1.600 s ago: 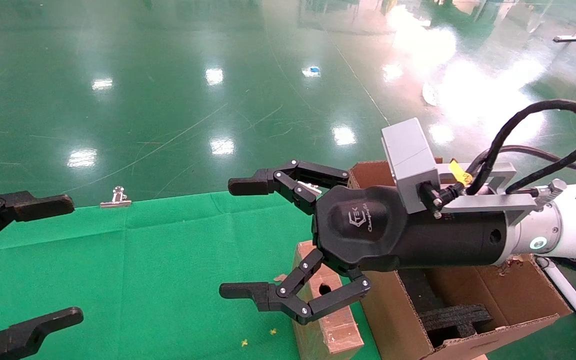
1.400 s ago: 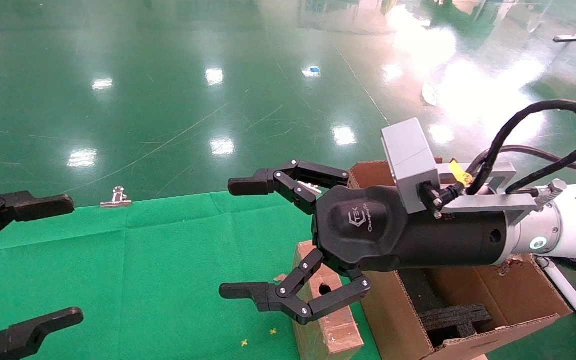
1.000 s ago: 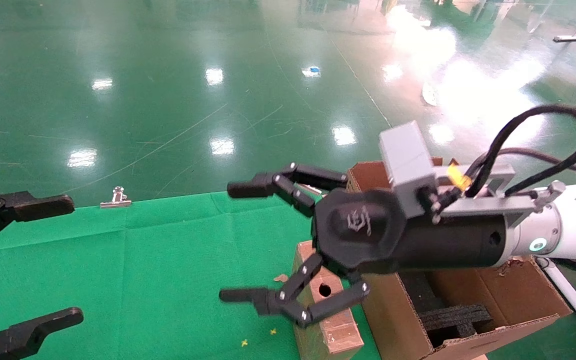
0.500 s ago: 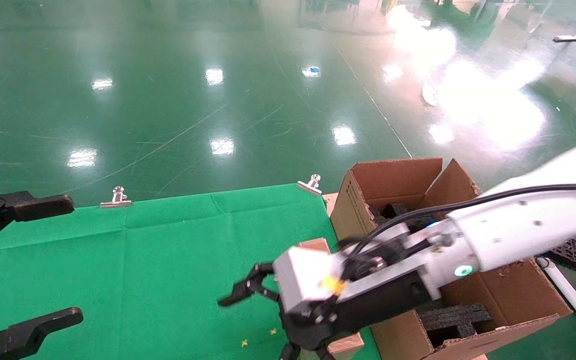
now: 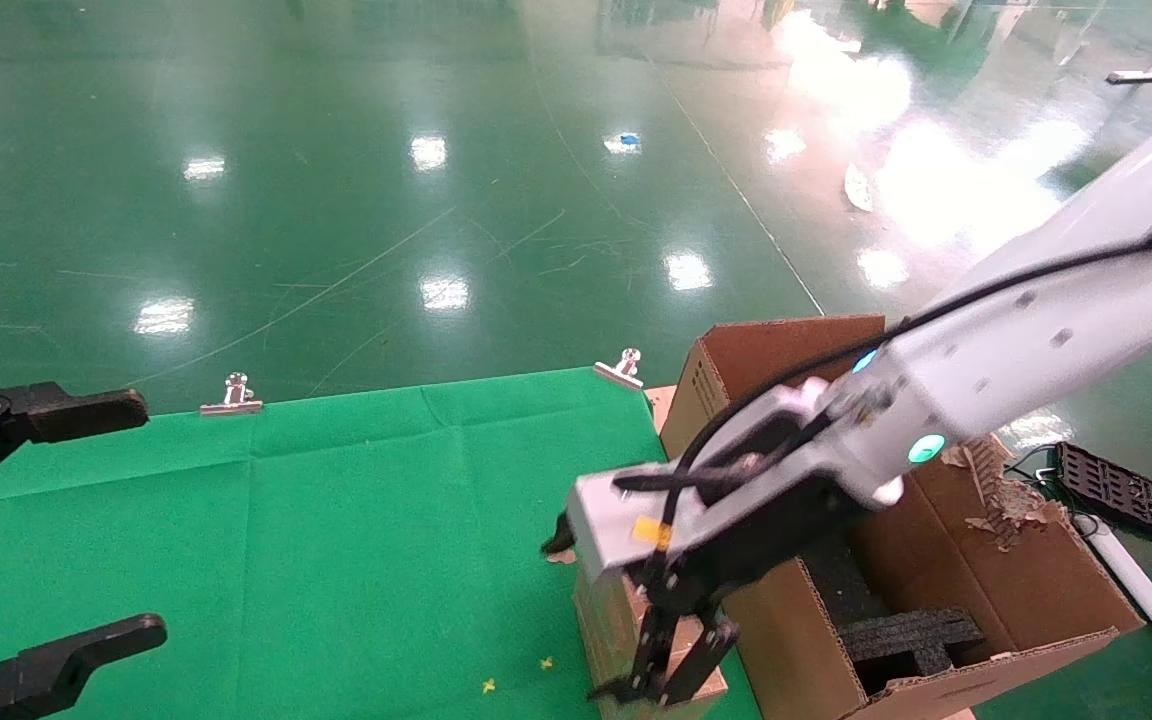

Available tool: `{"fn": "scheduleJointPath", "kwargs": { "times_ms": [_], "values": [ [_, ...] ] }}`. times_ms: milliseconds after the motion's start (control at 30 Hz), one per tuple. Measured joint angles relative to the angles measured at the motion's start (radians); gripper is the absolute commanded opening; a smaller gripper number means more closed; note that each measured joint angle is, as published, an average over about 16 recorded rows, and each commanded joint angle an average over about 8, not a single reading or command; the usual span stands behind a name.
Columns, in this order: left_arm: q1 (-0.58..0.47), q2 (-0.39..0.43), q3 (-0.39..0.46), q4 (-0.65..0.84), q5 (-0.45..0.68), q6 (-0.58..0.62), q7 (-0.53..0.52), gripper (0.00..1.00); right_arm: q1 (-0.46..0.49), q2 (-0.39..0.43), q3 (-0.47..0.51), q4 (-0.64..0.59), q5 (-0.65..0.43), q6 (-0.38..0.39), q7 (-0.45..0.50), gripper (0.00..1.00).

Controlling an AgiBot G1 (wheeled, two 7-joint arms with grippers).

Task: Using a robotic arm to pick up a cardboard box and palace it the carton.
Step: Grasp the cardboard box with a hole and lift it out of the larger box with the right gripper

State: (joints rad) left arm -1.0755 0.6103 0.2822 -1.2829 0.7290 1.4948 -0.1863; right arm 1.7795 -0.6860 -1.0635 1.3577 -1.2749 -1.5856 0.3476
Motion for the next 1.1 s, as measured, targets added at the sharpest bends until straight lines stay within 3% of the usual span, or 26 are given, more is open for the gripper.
{"fn": "scheduleJointPath", "kwargs": {
  "times_ms": [267,500,800,1100],
  "values": [
    [0.0,0.0,0.001,0.0,0.0,0.0,0.0,1.0,0.219,0.0,-0.208,0.0,-0.03,-0.002,0.029,1.0],
    [0.0,0.0,0.001,0.0,-0.001,0.0,0.001,1.0,0.356,-0.051,-0.413,0.0,-0.05,0.001,0.093,1.0],
    [0.0,-0.001,0.002,0.0,-0.001,-0.001,0.001,1.0,0.47,-0.159,-0.629,0.001,-0.007,0.012,0.192,1.0],
    [-0.001,-0.001,0.002,0.0,-0.002,-0.001,0.001,1.0,0.533,-0.246,-0.764,0.0,0.042,0.031,0.288,1.0]
  ]
}}
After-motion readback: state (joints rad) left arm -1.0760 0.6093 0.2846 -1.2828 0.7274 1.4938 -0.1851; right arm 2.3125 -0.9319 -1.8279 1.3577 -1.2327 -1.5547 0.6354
